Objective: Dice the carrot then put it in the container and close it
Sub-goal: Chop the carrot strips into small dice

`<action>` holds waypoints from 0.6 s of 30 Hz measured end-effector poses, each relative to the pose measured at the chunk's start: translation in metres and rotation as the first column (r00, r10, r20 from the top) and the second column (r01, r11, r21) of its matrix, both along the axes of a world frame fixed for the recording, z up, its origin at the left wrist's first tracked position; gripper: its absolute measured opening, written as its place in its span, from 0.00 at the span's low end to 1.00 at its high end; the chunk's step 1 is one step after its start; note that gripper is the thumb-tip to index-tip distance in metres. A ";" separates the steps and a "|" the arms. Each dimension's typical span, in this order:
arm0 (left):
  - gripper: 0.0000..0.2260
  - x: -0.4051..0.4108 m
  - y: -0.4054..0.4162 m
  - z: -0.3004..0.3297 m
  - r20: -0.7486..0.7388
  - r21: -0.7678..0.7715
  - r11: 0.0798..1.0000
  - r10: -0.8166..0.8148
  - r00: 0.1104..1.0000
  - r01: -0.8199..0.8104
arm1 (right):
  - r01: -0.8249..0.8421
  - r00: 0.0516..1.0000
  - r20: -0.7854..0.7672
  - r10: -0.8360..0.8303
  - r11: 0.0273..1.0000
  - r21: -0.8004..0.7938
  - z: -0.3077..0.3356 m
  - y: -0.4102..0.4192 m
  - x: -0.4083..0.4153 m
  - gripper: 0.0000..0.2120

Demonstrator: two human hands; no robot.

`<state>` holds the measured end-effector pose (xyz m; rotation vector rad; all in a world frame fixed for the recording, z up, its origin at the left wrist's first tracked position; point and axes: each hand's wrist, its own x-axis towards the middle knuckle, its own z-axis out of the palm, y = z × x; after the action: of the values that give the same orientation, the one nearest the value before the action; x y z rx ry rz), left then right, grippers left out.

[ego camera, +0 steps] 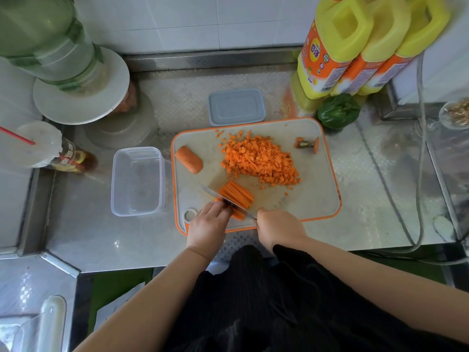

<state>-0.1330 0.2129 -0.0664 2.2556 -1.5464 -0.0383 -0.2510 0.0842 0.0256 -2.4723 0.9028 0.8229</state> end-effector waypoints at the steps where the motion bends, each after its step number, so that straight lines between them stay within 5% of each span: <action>1: 0.12 0.000 0.000 0.000 -0.014 -0.003 1.000 0.001 1.000 -0.001 | -0.003 1.000 -0.001 0.003 1.000 -0.002 0.000 0.001 0.002 0.07; 11: 0.12 0.000 0.000 0.000 -0.078 0.018 1.000 0.020 0.997 -0.019 | 0.169 0.980 0.082 -0.184 0.972 0.165 -0.015 -0.013 0.004 0.14; 18: 0.10 0.000 0.000 -0.001 -0.036 -0.022 0.999 0.022 0.999 -0.023 | 0.064 0.995 0.067 -0.071 0.994 0.092 -0.001 -0.004 -0.007 0.10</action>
<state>-0.1326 0.2126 -0.0676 2.2428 -1.4953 -0.0541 -0.2577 0.0799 0.0245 -2.3642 0.8995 0.7335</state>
